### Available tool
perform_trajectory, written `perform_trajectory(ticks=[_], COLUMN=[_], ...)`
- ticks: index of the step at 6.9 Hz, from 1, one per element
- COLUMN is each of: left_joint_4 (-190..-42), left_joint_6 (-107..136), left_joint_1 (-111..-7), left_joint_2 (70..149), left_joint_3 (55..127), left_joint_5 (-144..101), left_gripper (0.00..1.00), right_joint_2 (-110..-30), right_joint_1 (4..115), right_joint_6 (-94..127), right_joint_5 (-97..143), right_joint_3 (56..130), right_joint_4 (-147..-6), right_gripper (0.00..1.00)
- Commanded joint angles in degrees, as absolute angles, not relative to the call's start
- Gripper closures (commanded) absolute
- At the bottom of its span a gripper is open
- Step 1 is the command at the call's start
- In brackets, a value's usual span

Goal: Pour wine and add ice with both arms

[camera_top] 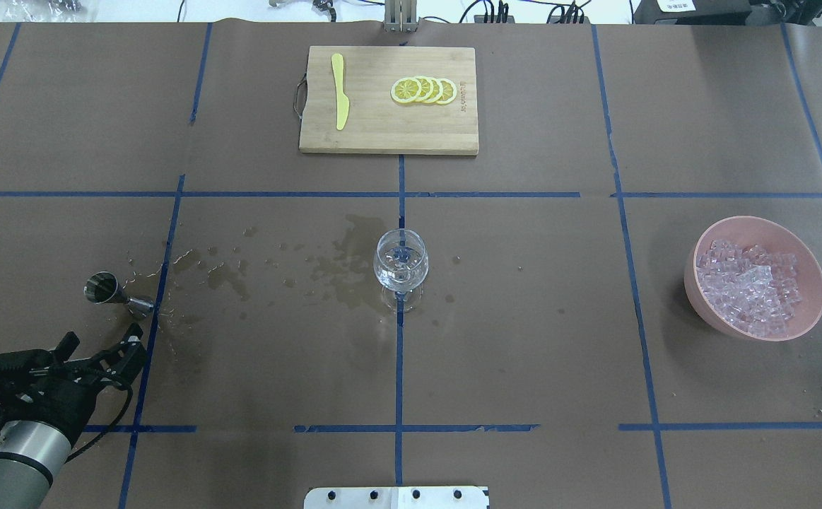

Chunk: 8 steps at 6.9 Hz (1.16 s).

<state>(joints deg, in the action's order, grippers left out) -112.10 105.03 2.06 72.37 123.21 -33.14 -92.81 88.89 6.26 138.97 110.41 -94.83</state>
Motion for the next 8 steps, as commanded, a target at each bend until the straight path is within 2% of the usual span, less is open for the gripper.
perform_trajectory(ticks=[1,3,8], left_joint_4=[-112.06,-112.24,-112.76], left_joint_6=[105.29,105.82,105.91], left_joint_1=[1.93,2.02,1.85], left_joint_2=[72.69,72.95,77.87], left_joint_3=[120.6,119.36,110.15], left_joint_5=[-31.39,-30.41,-24.36], left_gripper=[0.0,0.0,0.0], right_joint_2=[-92.73,-91.94,-92.02], right_joint_1=[88.25,86.84,86.13], right_joint_6=[6.24,7.73,7.91], right_joint_5=[138.78,137.47,136.58], right_joint_3=[110.57,110.74,113.37], right_joint_4=[-94.83,-94.83,-94.83], right_gripper=[0.0,0.0,0.0])
